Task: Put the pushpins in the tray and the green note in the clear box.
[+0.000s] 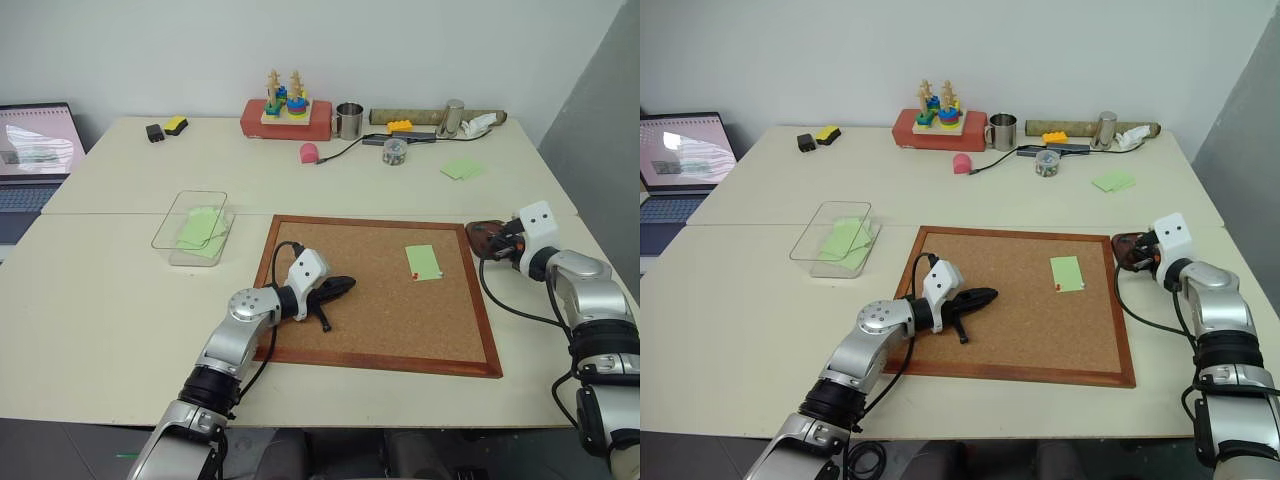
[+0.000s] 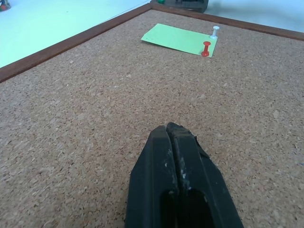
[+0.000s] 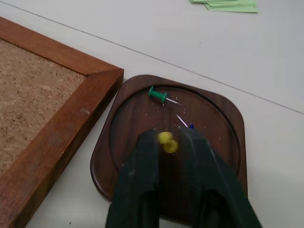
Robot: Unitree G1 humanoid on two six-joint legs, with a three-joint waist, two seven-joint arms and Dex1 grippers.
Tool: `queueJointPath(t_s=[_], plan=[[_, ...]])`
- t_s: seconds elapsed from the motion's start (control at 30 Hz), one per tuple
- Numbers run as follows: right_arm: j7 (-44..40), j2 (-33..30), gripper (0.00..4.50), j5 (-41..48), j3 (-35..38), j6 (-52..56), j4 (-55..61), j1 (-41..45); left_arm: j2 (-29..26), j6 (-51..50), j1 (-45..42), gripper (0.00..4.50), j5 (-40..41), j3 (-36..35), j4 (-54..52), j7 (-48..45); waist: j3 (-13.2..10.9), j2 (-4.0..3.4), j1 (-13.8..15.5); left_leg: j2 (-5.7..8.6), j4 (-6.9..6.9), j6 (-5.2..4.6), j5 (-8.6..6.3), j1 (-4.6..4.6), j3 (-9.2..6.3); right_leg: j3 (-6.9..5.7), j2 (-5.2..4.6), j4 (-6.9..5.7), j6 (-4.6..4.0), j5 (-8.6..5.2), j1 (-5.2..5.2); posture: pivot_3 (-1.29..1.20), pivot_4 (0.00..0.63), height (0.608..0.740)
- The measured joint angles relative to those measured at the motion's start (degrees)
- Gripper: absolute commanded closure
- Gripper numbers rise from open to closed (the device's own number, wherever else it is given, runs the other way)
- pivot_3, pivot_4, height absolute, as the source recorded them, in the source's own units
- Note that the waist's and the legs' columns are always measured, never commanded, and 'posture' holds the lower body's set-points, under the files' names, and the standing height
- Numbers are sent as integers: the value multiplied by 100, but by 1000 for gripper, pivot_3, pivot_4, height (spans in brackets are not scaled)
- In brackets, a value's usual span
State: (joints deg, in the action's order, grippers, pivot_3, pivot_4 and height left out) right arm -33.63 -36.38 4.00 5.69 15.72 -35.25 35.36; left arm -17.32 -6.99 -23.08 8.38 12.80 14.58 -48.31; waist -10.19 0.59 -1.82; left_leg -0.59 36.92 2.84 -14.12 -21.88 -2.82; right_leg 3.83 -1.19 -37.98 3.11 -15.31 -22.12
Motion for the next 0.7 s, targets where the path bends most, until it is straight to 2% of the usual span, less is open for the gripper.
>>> queueJointPath(t_s=[0.2, 0.23, 0.3, 0.4, 0.57, 0.7], plan=[[-11, 7, 1644, 15, 5, -14, 6, 40, -1, 11, 4, 4500, 0, 0, 0, 1, 0, -1, 0, 0, 0, 0, 0, 0, -1, 0, 0, 0, 3, -2, 0, 0, 150, 740], [-16, 7, 1318, 23, 11, -10, 10, 40, -1, 12, 4, 4500, 0, 0, 0, 2, 0, -1, 0, 0, 0, 0, 0, 0, -1, 0, 0, 0, 3, -2, 0, 0, 150, 740], [-27, 6, 1034, 85, 42, 23, 53, 38, -1, 13, 4, 4500, 0, 0, 1, 3, 1, -1, 0, 0, 0, 0, 0, 0, 0, 0, 0, 0, 3, -2, 0, 0, 150, 740], [-66, -12, 378, 186, 138, 104, 289, 35, 0, 14, 4, 4500, -1, 1, 4, 4, 3, -5, -1, 0, 0, 0, 0, 0, -1, -1, 0, 1, 6, -3, 0, 0, 150, 740], [-387, -254, 378, 674, 556, 374, 1475, -362, -4, 63, 4, 4500, -3, 26, 24, 3, 6, -9, 12, -1, -1, 0, 0, 0, -6, -4, 1, 6, 9, -5, 3, 0, 150, 740], [-744, -326, 378, 1189, 819, 644, 2702, -1293, -5, 108, 1, 4500, -6, 31, 59, 4, 13, -11, 12, -4, -4, 0, -1, 1, -11, -9, 2, 11, 13, -7, 10, 0, 150, 740]])
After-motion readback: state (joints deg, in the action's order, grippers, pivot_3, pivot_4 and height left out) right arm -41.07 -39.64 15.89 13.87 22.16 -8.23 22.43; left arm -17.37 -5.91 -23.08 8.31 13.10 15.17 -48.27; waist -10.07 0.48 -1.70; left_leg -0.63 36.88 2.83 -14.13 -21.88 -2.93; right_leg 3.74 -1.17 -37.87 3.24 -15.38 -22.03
